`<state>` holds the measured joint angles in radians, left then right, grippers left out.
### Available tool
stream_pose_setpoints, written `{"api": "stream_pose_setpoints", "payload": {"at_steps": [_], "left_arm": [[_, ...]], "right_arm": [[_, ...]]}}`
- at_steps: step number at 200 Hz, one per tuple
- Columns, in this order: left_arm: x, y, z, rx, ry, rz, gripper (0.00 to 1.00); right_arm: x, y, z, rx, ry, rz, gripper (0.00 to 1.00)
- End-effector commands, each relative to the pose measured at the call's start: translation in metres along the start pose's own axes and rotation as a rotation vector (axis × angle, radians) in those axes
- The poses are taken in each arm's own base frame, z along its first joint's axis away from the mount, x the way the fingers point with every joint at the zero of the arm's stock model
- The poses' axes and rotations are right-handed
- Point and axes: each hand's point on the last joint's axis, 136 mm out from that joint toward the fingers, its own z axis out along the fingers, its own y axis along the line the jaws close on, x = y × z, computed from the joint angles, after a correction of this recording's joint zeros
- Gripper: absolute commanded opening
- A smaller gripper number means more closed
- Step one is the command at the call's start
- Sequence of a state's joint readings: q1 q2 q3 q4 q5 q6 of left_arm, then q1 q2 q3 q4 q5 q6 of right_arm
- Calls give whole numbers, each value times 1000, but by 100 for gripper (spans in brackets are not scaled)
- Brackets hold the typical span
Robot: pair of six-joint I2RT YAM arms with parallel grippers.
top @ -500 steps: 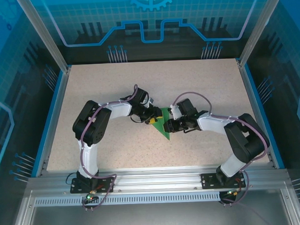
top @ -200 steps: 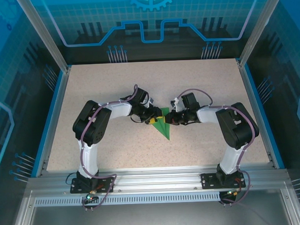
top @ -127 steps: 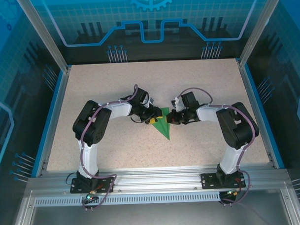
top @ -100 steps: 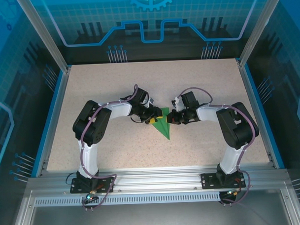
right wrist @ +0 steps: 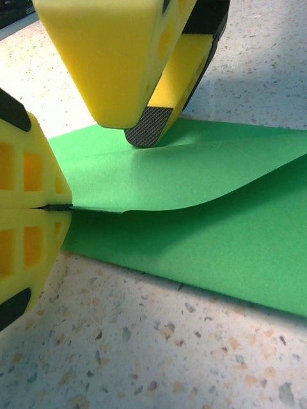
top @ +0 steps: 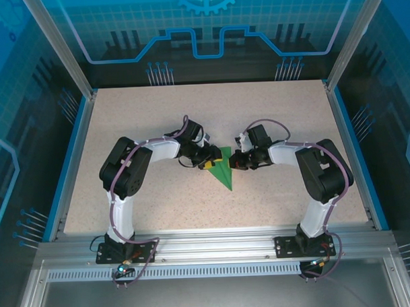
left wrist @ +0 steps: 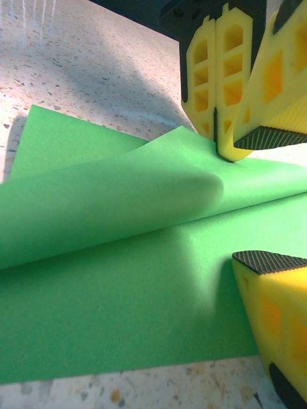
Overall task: Fold a paper plane with a square sheet of paper (fold left side to right side)
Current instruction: Fourth fold the wing at the center of the table.
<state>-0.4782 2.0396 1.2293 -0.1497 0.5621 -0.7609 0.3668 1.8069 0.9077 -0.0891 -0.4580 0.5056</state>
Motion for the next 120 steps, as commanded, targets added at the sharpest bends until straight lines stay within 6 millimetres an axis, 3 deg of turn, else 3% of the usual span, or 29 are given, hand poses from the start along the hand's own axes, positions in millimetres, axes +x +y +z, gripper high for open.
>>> {"api": "stream_pose_setpoints", "payload": {"at_steps": [1,120], "left_arm": [[10,26,10,-88,35,-59,49],[9,24,8,-85,33,-55,49]], "right_arm": [[1,-2,3,25,23,-9,4],[15,-18,10,90,70,1,5]]}}
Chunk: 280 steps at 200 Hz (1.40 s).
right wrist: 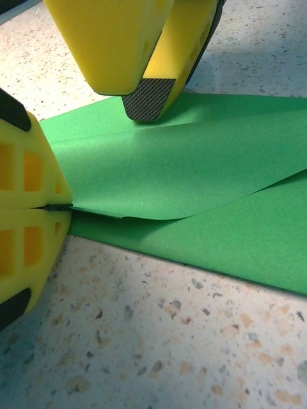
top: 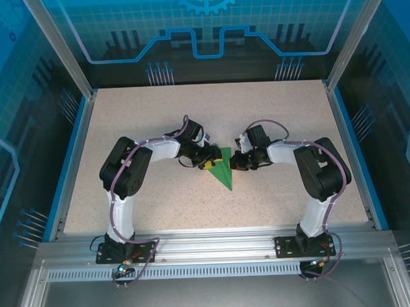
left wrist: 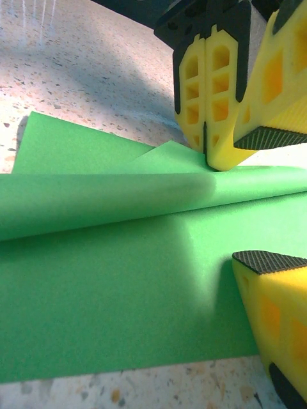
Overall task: Fold a paper plane with a square sheet of paper (fold left side to right side)
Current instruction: Fourth fold the wing at the center of the table.
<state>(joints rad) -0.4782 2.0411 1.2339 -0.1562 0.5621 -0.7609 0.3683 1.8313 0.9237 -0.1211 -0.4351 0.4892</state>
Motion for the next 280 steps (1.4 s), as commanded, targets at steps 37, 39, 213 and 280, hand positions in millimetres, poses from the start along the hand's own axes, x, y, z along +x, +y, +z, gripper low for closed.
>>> {"api": "stream_pose_setpoints", "payload": {"at_steps": [37,39,213,280], "left_arm": [[4,5,-5,-50,-5,1,51],[4,3,-6,-48,-8,5,52],[1,-33,17,25,70,84,12],[3,-7,26,-57,79,57,11]], "right_arm": [[18,-16,9,81,70,4,4],[19,-17,9,83,73,5,4],[27,-23,13,143,111,-7,4],[29,-27,12,167,124,-13,4]]}}
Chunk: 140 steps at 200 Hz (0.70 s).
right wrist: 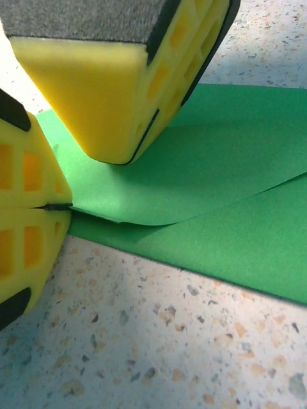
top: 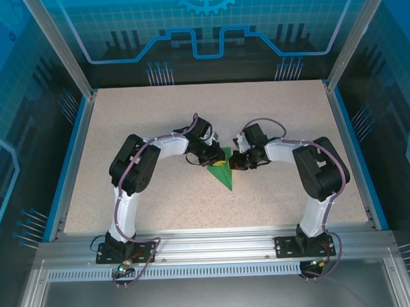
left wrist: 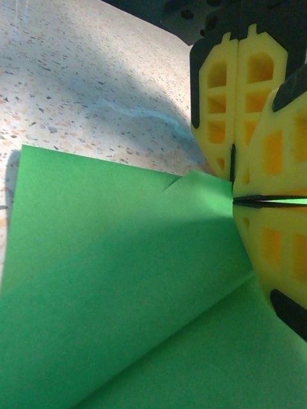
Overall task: Fold a paper plane with a square sheet of paper (fold left side to right side)
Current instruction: Fourth fold the wing at the center of the table.
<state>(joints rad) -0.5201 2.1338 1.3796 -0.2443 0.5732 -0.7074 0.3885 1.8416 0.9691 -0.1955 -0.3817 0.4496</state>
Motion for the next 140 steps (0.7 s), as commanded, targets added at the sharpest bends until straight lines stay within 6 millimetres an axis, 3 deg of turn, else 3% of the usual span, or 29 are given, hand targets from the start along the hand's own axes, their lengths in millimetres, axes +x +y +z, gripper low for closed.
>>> {"api": "stream_pose_setpoints", "payload": {"at_steps": [1,78,140], "left_arm": [[4,10,5,-42,24,-6,12],[10,26,8,-86,31,-26,7],[22,45,11,-119,51,-59,5]], "right_arm": [[30,-24,13,108,104,22,4],[31,-27,13,120,110,16,4],[10,-6,1,44,52,-3,6]]}}
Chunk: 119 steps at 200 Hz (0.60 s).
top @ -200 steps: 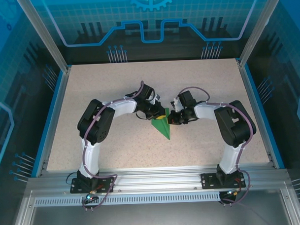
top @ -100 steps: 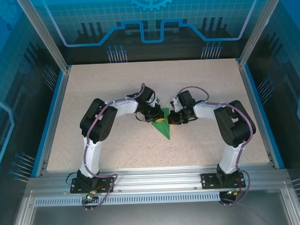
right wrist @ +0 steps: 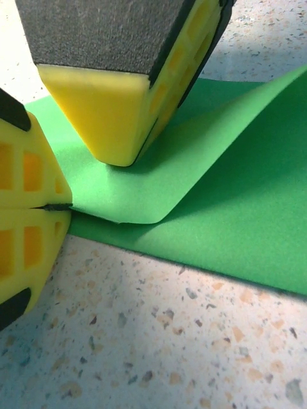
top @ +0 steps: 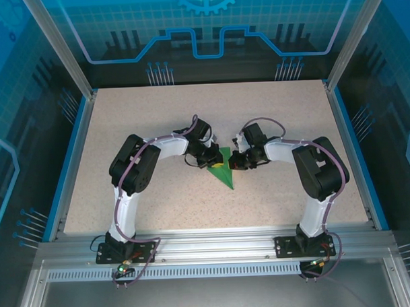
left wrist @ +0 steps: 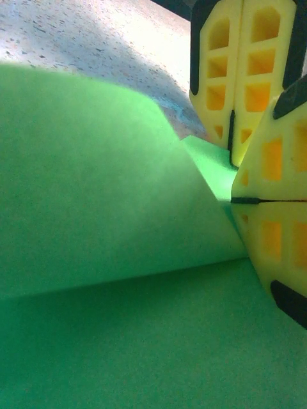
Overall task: Fold a paper plane with a square sheet of paper (fold left side to right side)
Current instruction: Fourth fold the wing at the center of the table.
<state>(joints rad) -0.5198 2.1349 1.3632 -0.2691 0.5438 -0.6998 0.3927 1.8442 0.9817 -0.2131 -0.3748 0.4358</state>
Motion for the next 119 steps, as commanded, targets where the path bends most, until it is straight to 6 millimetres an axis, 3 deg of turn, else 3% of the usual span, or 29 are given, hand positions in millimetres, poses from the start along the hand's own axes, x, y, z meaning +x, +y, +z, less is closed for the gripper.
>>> {"api": "stream_pose_setpoints", "payload": {"at_steps": [1,57,91,119], "left_arm": [[17,31,11,-76,49,-41,5],[19,34,11,-84,51,-46,5],[19,32,9,-82,48,-44,5],[19,32,8,-81,45,-42,5]], "right_arm": [[10,-6,0,34,45,10,6],[-16,25,-34,-42,-57,-26,15],[-4,34,-42,-91,-45,-14,15],[15,54,-41,-227,12,17,10]]}}
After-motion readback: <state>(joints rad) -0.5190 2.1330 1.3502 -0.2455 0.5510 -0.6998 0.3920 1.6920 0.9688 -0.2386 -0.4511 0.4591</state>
